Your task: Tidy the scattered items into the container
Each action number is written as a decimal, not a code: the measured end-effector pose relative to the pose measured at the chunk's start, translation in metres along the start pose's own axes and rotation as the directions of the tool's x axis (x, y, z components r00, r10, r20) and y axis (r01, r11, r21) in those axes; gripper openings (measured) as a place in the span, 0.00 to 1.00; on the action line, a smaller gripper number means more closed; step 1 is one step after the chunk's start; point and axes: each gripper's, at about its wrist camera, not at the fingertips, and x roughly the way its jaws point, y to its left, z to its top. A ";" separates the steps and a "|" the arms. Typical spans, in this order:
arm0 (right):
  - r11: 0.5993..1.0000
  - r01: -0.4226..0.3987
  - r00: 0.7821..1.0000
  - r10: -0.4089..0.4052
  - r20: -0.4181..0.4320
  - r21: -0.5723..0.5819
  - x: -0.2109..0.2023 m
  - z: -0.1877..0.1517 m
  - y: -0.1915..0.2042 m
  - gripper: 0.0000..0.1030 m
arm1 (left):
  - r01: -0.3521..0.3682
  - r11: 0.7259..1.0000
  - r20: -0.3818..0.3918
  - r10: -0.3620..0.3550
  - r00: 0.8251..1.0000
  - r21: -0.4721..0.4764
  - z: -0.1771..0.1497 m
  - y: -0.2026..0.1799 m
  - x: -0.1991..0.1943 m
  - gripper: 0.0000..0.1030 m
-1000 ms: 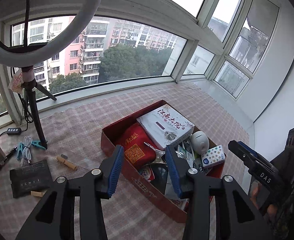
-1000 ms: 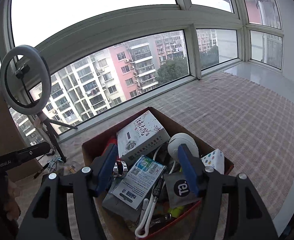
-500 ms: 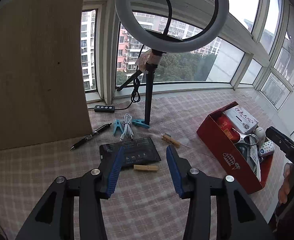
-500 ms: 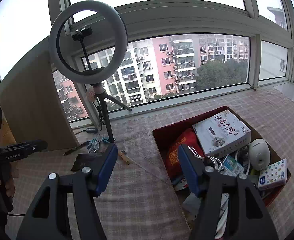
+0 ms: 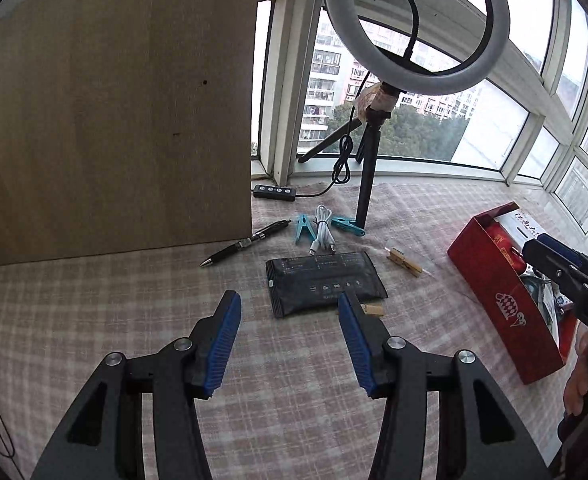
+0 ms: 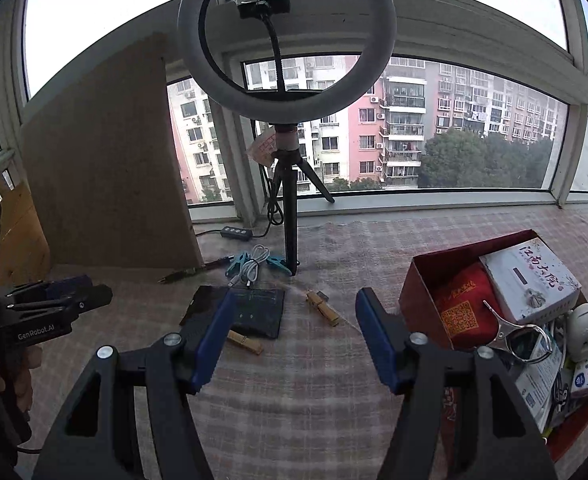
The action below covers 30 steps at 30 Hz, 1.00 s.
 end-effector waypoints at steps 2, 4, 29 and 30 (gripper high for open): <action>1.000 0.000 1.000 0.000 -0.013 0.006 0.008 0.001 0.000 0.60 | 0.005 1.000 -0.010 -0.005 1.000 0.001 0.003 0.002 0.007 0.47; 1.000 -0.002 1.000 0.003 -0.030 0.017 0.020 0.003 -0.002 0.60 | 0.025 1.000 -0.027 -0.024 0.999 0.018 0.009 0.000 0.019 0.47; 0.956 -0.080 0.898 0.192 -0.396 0.281 0.240 0.011 -0.081 0.28 | 0.108 0.984 -0.287 -0.063 0.956 0.145 0.055 -0.034 0.206 0.30; 0.953 -0.108 0.895 0.217 -0.391 0.282 0.239 0.010 -0.076 0.27 | 0.110 0.983 -0.289 -0.063 0.955 0.147 0.054 -0.034 0.206 0.30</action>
